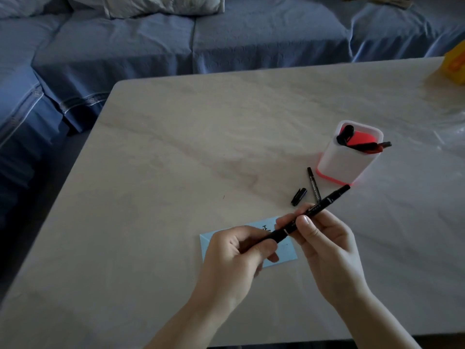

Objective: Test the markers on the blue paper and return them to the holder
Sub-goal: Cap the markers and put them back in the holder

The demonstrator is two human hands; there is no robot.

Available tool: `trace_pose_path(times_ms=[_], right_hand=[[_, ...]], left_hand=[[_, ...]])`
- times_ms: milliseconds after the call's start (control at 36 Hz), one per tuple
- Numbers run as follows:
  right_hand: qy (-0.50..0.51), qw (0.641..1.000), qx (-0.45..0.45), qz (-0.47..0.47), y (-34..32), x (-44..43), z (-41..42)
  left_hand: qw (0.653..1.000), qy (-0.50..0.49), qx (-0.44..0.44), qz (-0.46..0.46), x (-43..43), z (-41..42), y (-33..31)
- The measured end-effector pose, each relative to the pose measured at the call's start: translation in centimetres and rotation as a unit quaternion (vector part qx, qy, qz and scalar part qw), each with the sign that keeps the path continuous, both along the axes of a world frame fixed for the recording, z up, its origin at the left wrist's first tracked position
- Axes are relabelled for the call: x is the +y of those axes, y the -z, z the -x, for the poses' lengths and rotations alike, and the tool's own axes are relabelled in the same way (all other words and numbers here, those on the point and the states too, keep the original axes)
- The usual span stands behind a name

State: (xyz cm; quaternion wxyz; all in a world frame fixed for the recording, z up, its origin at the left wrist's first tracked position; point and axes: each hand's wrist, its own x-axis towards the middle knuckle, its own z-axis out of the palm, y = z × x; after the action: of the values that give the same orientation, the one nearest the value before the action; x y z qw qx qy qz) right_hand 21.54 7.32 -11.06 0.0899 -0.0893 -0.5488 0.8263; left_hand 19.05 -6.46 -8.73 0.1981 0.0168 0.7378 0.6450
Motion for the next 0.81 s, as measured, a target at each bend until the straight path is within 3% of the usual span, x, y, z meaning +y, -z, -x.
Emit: trace_pose_path(times_ms=[56,139,222,306,389,528,611,694,806], right_hand=[[0.0,1.0,0.012,0.011,-0.1,-0.2,0.1],[0.016,0.999,0.007,0.033,0.0,-0.2,0.2],[0.052,0.998,-0.016,0.04,0.4,0.0,0.4],[0.117,0.991,-0.034,0.052,0.8,0.1,0.5],[0.168,0.982,-0.044,0.077,1.3,0.4,0.8],[0.191,0.976,-0.058,0.085,1.6,1.5,1.9],[0.215,0.974,-0.06,0.03,1.2,3.4,2.4],[0.234,0.968,-0.073,-0.048,0.0,6.5,3.0],[0.258,0.942,-0.084,-0.197,-1.7,11.1,4.1]], left_hand=[[1.0,-0.002,0.003,-0.001,0.4,-0.1,0.0],[0.99,-0.008,0.126,0.065,0.9,-0.5,0.5],[0.949,0.008,0.274,0.156,1.3,-0.2,1.6],[0.92,0.027,0.335,0.203,2.2,0.6,2.5],[0.911,0.05,0.357,0.199,3.4,1.6,2.6],[0.932,0.107,0.301,0.172,5.5,3.7,2.8],[0.927,0.154,0.287,0.184,6.8,4.8,2.8],[0.917,0.134,0.294,0.234,8.4,6.6,3.1],[0.869,0.115,0.289,0.385,11.5,9.2,5.5]])
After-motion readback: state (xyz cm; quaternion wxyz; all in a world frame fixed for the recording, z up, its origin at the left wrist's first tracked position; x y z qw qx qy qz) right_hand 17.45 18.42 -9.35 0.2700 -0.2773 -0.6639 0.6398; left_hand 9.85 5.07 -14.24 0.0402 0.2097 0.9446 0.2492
